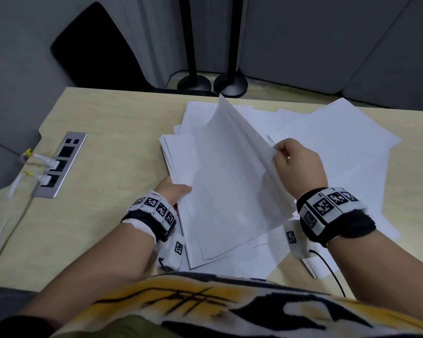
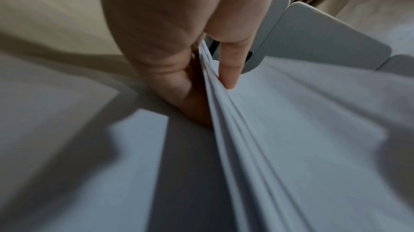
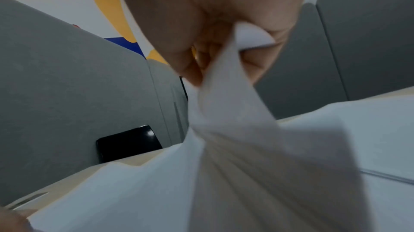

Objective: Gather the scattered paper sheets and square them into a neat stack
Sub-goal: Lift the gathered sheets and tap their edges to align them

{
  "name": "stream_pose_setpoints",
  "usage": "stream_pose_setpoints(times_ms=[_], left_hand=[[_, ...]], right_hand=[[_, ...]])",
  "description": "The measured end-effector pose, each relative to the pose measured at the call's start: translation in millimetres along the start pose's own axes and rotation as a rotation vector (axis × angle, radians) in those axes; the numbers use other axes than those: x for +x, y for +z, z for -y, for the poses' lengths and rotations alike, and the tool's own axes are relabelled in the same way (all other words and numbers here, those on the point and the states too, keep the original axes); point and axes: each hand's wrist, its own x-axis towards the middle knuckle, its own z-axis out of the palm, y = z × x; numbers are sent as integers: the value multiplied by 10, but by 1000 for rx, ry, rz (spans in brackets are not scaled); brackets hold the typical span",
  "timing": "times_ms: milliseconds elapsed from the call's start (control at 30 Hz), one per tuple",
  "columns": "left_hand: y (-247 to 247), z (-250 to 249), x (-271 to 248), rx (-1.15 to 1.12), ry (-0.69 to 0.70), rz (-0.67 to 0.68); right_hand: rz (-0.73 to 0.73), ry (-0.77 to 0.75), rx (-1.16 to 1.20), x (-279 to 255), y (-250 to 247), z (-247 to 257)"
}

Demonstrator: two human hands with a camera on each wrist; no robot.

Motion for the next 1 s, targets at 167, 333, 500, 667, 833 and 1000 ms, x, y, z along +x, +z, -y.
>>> stream_pose_setpoints(times_ms=[167, 333, 500, 667, 833, 1000], left_hand=[[66, -93, -111, -3, 52, -8], [30, -17, 43, 48, 52, -19], [32, -96, -104, 122, 80, -31], [-1, -103, -186, 48, 76, 18], [-78, -81, -198, -21, 61, 139], [33, -166, -321, 23, 65, 104]], right_hand=[[457, 228, -238, 24, 231, -298], [279, 304, -316, 14, 294, -347], [322, 383, -183, 37, 312, -459], [270, 443, -82, 21, 333, -508], [285, 358, -48, 72, 215, -552], [157, 175, -44, 116, 40, -444]])
